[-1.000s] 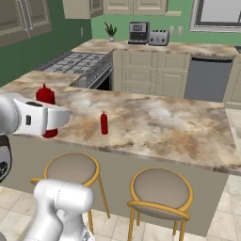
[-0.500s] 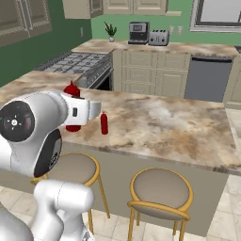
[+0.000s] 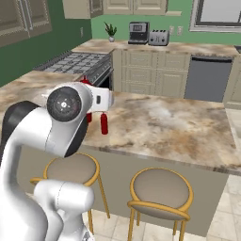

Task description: The dining table condiment station is running low on ketchup. Refill the condiment station by opening the cabinet and taking the ketchup from the cabinet and placing it on the dining table.

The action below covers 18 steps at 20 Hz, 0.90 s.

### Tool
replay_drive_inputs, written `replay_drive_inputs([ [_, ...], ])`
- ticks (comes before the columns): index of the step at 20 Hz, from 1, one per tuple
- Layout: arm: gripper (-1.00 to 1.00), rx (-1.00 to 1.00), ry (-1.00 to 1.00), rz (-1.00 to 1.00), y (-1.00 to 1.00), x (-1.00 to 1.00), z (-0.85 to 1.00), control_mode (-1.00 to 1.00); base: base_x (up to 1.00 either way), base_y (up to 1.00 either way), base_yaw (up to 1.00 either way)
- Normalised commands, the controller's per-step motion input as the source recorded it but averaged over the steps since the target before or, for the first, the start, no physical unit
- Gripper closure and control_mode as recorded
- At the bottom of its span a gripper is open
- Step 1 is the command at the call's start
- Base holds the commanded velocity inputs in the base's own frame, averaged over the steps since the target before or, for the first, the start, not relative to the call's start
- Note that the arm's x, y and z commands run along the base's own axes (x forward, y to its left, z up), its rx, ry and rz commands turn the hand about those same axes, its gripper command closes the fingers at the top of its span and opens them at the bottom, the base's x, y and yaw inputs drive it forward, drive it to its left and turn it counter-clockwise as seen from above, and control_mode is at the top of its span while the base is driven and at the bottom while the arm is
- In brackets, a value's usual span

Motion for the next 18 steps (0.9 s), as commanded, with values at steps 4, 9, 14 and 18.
replay_drive_inputs([
  [4, 1.00, 0.00, -0.04, 0.05, 0.00, 0.47, -0.29, -1.00, 0.00, 0.00, 0.00],
  [9, 1.00, 0.00, -0.02, 0.12, 0.00, 0.30, -0.31, -1.00, 0.00, 0.00, 0.00],
  [14, 1.00, 0.00, 0.00, 0.19, 0.00, 0.21, -0.17, -1.00, 0.00, 0.00, 0.00],
  [18, 1.00, 0.00, 0.08, 0.21, 0.00, 0.16, -0.03, -1.00, 0.00, 0.00, 0.00],
])
